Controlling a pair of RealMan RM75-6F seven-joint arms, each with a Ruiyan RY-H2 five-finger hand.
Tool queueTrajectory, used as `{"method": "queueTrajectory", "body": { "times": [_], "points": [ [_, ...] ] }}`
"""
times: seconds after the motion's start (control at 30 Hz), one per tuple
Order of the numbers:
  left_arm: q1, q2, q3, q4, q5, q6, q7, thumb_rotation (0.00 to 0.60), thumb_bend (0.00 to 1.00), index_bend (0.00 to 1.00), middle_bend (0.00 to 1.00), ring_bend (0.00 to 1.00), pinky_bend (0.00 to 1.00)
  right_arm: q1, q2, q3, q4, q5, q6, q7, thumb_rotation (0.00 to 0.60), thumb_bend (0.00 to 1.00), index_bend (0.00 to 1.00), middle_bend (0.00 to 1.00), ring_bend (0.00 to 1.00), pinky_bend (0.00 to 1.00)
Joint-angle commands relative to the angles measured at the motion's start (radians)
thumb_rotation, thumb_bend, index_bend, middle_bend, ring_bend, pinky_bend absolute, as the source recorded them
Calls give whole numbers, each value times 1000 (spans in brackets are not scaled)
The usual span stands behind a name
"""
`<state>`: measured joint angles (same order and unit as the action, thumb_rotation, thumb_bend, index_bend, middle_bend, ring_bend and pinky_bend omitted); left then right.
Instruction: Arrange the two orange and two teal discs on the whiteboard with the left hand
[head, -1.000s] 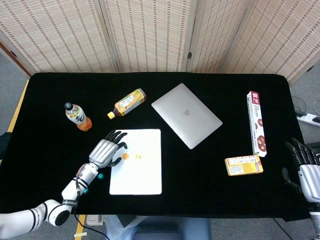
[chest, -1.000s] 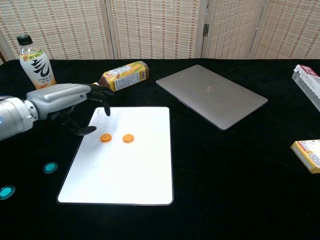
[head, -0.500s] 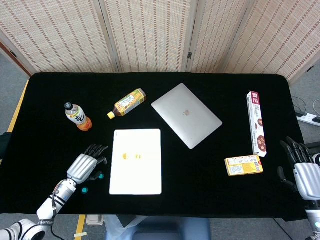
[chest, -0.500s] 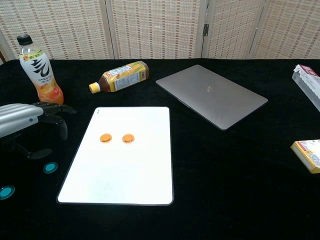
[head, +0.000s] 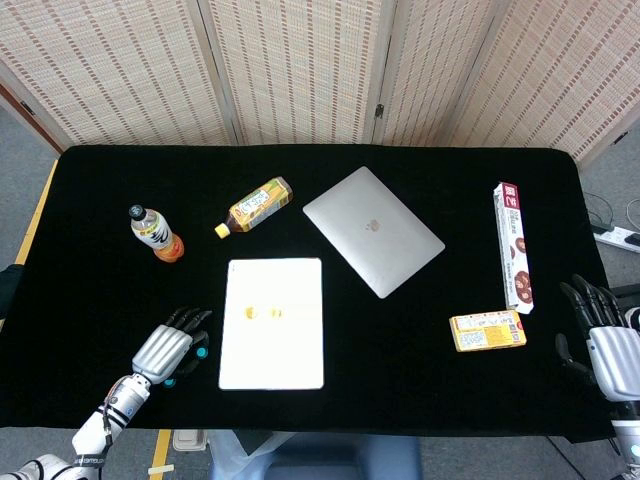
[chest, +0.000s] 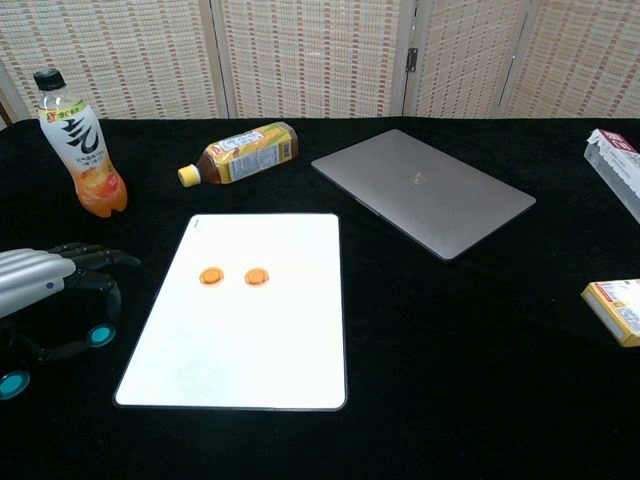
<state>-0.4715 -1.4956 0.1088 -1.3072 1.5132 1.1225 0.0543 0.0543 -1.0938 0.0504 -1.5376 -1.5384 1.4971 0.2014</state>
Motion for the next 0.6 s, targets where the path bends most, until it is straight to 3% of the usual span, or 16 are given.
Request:
{"method": "queueTrajectory", "body": {
  "times": [0.03,0.6],
  "points": [
    [5,-11,-4,13,-2,-5,8,600,415,436,106,0,0,-1,0,0,0,0,1,1,600,578,0,0,0,0],
    [13,-43,-29,68,-21,-44,5,600,415,434,106,0,0,-2,2,-2,0,-1,5,2,600,578,0,0,0,0]
  ]
}}
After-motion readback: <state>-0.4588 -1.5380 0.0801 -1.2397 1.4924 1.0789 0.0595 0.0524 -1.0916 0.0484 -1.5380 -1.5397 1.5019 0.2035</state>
